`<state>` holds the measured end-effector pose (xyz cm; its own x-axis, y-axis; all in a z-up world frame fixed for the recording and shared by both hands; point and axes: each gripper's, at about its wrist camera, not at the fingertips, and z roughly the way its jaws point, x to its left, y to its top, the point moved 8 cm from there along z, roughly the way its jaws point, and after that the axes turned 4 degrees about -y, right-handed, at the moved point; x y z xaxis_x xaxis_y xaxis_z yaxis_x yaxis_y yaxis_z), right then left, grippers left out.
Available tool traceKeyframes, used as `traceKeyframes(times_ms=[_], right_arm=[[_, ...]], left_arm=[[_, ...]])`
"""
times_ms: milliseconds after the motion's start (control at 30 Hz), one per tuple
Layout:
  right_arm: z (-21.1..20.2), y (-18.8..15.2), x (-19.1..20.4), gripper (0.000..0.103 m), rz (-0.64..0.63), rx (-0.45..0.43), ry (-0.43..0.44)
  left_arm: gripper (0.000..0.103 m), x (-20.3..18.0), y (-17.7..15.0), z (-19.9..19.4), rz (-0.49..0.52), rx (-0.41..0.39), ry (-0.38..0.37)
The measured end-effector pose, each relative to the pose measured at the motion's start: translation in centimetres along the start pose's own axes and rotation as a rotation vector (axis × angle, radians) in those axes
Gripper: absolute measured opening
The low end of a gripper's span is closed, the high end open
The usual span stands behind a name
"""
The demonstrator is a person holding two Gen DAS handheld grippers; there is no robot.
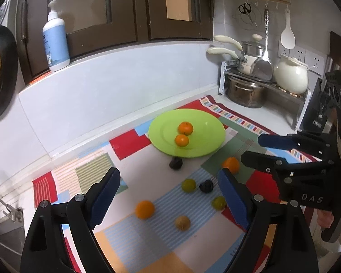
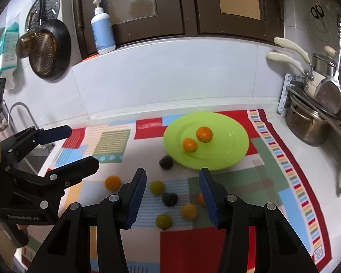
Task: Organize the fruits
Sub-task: 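Withdraw both open tools from the plate toward the remaining fruit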
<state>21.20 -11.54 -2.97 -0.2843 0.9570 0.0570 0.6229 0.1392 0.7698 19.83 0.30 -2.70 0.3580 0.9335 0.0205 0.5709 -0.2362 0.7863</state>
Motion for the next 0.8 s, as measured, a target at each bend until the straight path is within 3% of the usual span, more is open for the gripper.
traceKeyframes(times_ms=[333, 800], right_arm=[[-0.2, -3.1, 1.5, 0.049, -0.029, 0.027, 0.013], [3.3, -7.0, 1.5, 0.049, -0.018, 0.157, 0.035]], left_arm=[[0.088, -0.3, -3.8, 0.4, -0.006, 0.037, -0.013], [0.087, -0.8, -7.2, 3.8, 0.046, 0.130, -0.051]])
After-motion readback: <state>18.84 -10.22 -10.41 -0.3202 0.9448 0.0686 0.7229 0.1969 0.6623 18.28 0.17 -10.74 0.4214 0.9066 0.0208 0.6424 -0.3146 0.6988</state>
